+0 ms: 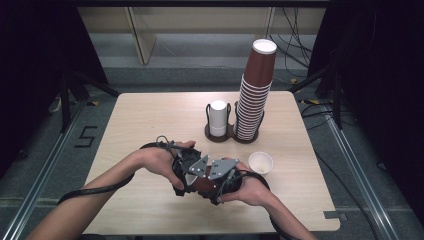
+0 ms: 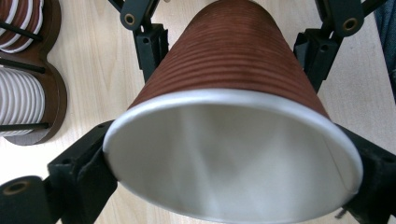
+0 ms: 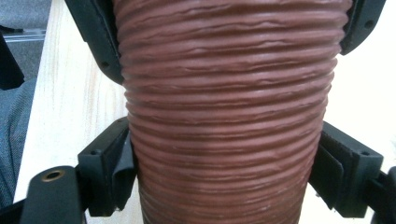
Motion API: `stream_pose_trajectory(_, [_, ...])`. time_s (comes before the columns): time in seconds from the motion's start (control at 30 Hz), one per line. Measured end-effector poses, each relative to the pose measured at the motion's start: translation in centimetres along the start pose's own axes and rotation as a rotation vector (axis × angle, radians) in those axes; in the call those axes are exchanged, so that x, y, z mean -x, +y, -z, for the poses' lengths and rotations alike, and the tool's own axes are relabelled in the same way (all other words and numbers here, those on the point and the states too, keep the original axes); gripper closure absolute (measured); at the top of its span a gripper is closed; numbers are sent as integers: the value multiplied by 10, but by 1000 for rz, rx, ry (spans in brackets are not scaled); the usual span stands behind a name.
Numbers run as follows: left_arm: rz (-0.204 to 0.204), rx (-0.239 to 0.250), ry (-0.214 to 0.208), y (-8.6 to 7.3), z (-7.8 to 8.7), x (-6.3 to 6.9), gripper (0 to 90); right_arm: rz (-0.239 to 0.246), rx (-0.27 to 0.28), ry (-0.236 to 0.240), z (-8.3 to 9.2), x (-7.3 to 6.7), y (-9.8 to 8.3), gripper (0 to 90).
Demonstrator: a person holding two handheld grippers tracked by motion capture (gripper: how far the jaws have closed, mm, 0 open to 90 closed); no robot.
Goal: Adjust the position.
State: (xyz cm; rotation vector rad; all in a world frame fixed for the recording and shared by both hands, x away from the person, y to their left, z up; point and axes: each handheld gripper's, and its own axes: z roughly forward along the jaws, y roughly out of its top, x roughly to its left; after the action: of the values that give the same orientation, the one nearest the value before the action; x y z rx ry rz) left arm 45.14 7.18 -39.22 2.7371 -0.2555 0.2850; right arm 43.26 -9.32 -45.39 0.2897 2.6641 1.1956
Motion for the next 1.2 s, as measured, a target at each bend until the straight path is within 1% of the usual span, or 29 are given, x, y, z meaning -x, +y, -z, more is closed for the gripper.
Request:
stream_pose_trajectory(0.07, [1,0,1,0,0,0,74,-5,-5,4,0,-1,0,192])
stream_pose_trajectory(0.1, [0,-1,1,0,0,0,75,2,-4,5,0,0,0,193])
stream_pose_trajectory(0.13, [-1,0,2,0,-1,0,75,21,-2,-2,0,1,0,196])
stream_pose_trajectory(0.17, [-1,2,1,0,0,0,75,21,-3,-3,0,1,0,198])
stream_pose_trajectory(0.2, [-4,7,0,1,0,0,75,-12,-14,2,1,-1,-1,199])
stream_pose_trajectory(0.23, [-4,12,1,0,0,1,74,36,-1,6,0,1,0,200])
stream_pose_trajectory(0.27, [-14,17,3,1,0,0,73,34,0,0,0,1,0,201])
stream_pose_trajectory(0.33, [-7,39,0,0,1,0,65,51,12,-9,0,1,-1,200])
stream_pose_trajectory(0.37, [5,50,1,0,2,1,61,50,13,1,1,1,-1,200])
stream_pose_trajectory(0.4, [6,59,4,-1,2,1,53,45,15,-4,2,1,-2,199])
stream_pose_trajectory(0.43, [7,64,8,-1,3,1,41,57,23,-7,2,0,-2,199])
stream_pose_trajectory(0.47, [15,68,4,-2,3,1,22,38,23,-9,3,-1,-3,199])
stream_pose_trajectory(0.5, [23,80,10,-4,4,2,2,3,17,-5,4,-4,-5,199])
stream_pose_trajectory(0.53, [28,85,15,-5,5,2,0,49,29,-16,4,-2,-7,199])
stream_pose_trajectory(0.57, [36,93,21,-7,6,2,0,37,34,-18,5,-3,-8,199])
stream_pose_trajectory(0.6, [46,107,24,-9,7,2,0,37,42,-23,6,-2,-11,199])
stream_pose_trajectory(0.67, [68,144,35,-13,9,2,0,13,54,-29,8,-3,-16,199])
stream_pose_trajectory(0.7, [76,150,35,-15,10,2,0,8,60,-37,9,-3,-19,199])
stream_pose_trajectory(0.73, [81,160,41,-17,11,2,0,-42,60,-34,10,-6,-22,199])
stream_pose_trajectory(0.77, [91,170,47,-18,11,2,0,-38,70,-39,11,-5,-25,199])
stream_pose_trajectory(0.8, [97,179,53,-20,12,2,0,-54,78,-45,13,-5,-27,199])
stream_pose_trajectory(0.87, [107,189,60,-22,13,2,0,-31,93,-60,15,-3,-30,199])
stream_pose_trajectory(0.97, [127,224,68,-27,14,2,0,-54,114,-84,18,-3,-34,199])
stream_pose_trajectory(1.03, [146,242,77,-31,15,3,0,-47,137,-99,21,-1,-36,199])
stream_pose_trajectory(1.07, [158,251,79,-33,14,4,0,-75,148,-95,22,-3,-38,199])
stream_pose_trajectory(1.1, [166,258,83,-35,13,4,0,-90,153,-103,23,-3,-39,199])
stream_pose_trajectory(1.13, [175,256,86,-38,12,5,0,-76,166,-113,24,-2,-39,199])
stream_pose_trajectory(1.17, [183,261,93,-40,11,5,0,-85,170,-109,25,-2,-39,199])
stream_pose_trajectory(1.2, [192,267,100,-42,10,6,0,-85,185,-120,26,-2,-40,198])
